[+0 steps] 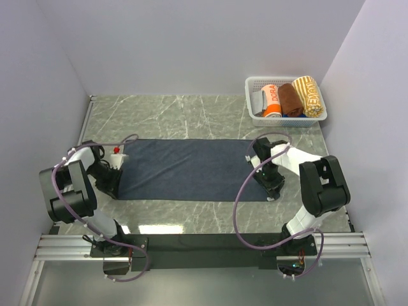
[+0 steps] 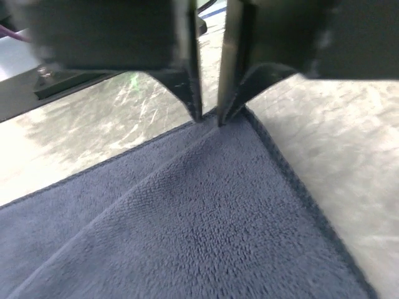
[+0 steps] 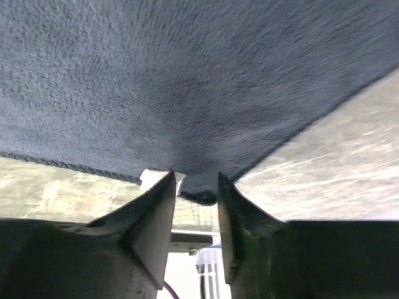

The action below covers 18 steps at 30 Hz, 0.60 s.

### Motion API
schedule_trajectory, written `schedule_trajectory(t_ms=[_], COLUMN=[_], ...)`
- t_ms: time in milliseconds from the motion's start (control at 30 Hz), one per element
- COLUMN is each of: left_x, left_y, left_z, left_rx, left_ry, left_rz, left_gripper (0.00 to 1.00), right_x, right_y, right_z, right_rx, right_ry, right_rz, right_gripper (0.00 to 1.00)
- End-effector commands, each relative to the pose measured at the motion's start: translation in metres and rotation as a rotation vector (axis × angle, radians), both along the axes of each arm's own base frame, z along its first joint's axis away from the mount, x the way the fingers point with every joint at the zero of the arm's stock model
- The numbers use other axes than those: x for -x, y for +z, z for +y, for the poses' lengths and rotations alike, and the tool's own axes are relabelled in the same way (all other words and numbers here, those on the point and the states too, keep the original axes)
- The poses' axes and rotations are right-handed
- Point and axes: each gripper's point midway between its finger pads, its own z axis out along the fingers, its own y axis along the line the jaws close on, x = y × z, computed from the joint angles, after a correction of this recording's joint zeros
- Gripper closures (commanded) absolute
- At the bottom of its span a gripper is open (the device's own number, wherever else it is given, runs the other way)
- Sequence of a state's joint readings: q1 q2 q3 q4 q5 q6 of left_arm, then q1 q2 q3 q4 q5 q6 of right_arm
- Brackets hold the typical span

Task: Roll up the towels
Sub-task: Fold the towel

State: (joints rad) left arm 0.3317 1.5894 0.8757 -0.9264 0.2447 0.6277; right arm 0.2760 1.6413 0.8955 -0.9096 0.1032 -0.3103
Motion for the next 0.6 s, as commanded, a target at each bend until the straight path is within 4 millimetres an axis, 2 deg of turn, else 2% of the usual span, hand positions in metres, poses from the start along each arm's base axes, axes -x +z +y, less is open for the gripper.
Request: schedule_trajectory(t_ms=[0,33,100,133,233,300,333,367,400,433,467,533,567], left_x=[-0.026,-0.042,-0.057,-0.072,-0.106,-0.124,-0.141,-0.148,-0.156,-0.167,-0.175,-0.189,-0.197], left_y=[0.026,0.042,0.062,0.077,0.102,0.112,0.119,0.118,0.12,0.127,0.124,0.133,0.131], left_z=[-0.004,-0.004,-0.013,-0.011,-0.012,-0.014,-0.009,-0.008,-0.007,-0.005,-0.002,0.0,0.002], left_rx=[0.078,0.092,0.153,0.156,0.185,0.213,0.202,0.208,0.21,0.214,0.221,0.243,0.246], left_ry=[-0.018,-0.045,-0.052,-0.069,-0.071,-0.081,-0.07,-0.067,-0.06,-0.05,-0.04,-0.035,-0.033], left_rz=[-0.085,-0.143,-0.206,-0.266,-0.402,-0.479,-0.538,-0.55,-0.568,-0.593,-0.599,-0.632,-0.644], left_gripper=[0.73,0.64,0.57,0.52,0.48,0.46,0.44,0.44,0.43,0.43,0.43,0.43,0.42], right_x=[-0.035,-0.05,-0.068,-0.083,-0.115,-0.133,-0.146,-0.155,-0.165,-0.179,-0.187,-0.208,-0.214], right_y=[0.034,0.049,0.07,0.084,0.105,0.104,0.11,0.1,0.099,0.105,0.095,0.098,0.088], right_z=[0.02,0.029,0.037,0.039,0.036,0.034,0.032,0.027,0.026,0.024,0.02,0.018,0.017], right_rx=[-0.105,-0.151,-0.206,-0.229,-0.246,-0.238,-0.234,-0.22,-0.218,-0.223,-0.215,-0.218,-0.212], right_ry=[-0.009,-0.012,-0.019,-0.026,-0.04,-0.046,-0.047,-0.066,-0.076,-0.094,-0.116,-0.135,-0.142], right_rz=[-0.146,-0.203,-0.29,-0.347,-0.456,-0.479,-0.504,-0.485,-0.494,-0.524,-0.504,-0.525,-0.502], right_gripper=[0.55,0.48,0.39,0.38,0.38,0.41,0.42,0.43,0.46,0.48,0.49,0.53,0.54])
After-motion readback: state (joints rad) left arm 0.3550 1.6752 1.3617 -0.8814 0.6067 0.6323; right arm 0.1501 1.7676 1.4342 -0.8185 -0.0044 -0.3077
